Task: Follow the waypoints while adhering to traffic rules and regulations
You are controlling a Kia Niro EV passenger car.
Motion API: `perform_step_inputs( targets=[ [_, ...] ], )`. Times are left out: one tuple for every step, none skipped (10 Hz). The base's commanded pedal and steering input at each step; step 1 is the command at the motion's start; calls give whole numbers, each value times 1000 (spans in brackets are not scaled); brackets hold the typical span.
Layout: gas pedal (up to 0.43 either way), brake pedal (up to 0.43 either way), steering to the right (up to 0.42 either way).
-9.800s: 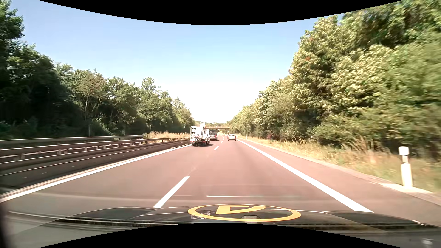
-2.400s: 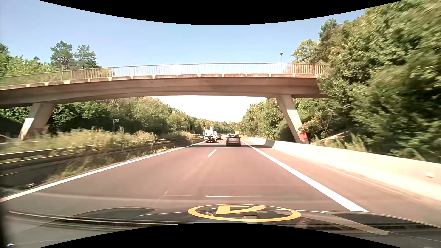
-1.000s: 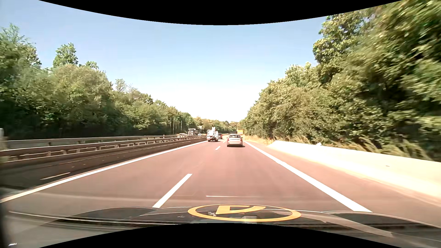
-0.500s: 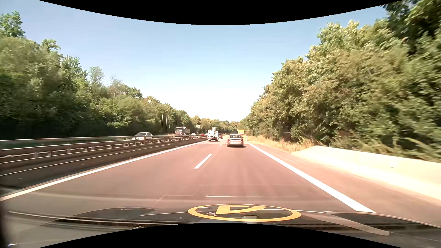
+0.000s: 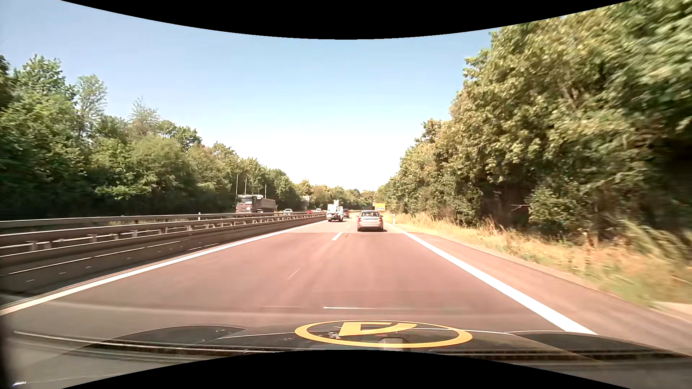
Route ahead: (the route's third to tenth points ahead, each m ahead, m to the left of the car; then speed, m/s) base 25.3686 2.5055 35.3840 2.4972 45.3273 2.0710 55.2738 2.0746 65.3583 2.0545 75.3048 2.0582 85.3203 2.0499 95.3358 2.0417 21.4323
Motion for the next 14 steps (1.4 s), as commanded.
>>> perform_step_inputs(
  targets=[
    [220, 0, -1],
    [209, 0, -1],
    [209, 0, -1],
    [209, 0, -1],
    [209, 0, -1],
    [189, 0, -1],
    [189, 0, -1],
    [177, 0, -1],
    [169, 0, -1],
    [150, 0, -1],
    [150, 0, 0],
    [150, 0, 0],
    [150, 0, 0],
    [150, 0, 0]
  ],
)
